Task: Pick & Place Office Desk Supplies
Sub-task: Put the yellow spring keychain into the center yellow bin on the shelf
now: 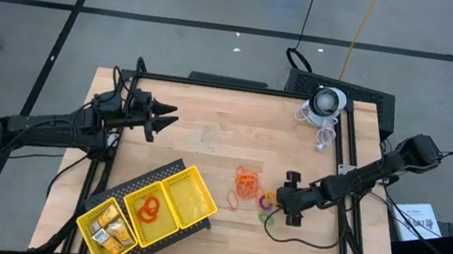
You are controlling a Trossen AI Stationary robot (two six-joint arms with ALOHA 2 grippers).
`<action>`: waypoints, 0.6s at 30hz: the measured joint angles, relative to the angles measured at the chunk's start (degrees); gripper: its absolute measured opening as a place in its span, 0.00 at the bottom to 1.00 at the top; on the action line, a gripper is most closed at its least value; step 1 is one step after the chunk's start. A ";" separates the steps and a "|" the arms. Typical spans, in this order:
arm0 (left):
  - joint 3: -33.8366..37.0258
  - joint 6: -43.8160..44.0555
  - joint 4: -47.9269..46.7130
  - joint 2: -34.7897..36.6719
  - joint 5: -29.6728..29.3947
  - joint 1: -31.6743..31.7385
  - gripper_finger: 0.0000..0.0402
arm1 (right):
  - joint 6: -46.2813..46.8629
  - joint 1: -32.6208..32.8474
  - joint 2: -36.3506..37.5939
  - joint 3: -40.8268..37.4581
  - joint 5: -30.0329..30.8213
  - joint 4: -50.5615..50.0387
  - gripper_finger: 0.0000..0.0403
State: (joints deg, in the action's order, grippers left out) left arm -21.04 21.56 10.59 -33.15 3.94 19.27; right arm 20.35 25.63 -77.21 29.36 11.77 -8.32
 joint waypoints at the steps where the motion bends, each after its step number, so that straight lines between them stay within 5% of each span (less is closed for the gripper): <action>1: 0.00 0.00 0.00 0.00 -0.04 0.00 0.57 | -0.23 0.00 0.00 -0.59 0.00 1.53 0.43; 18: 0.00 -0.21 0.01 0.00 -3.04 0.00 0.57 | -0.02 -0.13 -0.23 -8.44 1.59 21.43 0.09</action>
State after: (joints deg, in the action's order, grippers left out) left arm -21.04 21.35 10.60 -33.15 0.91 19.27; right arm 20.34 25.50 -77.44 20.93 13.36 13.11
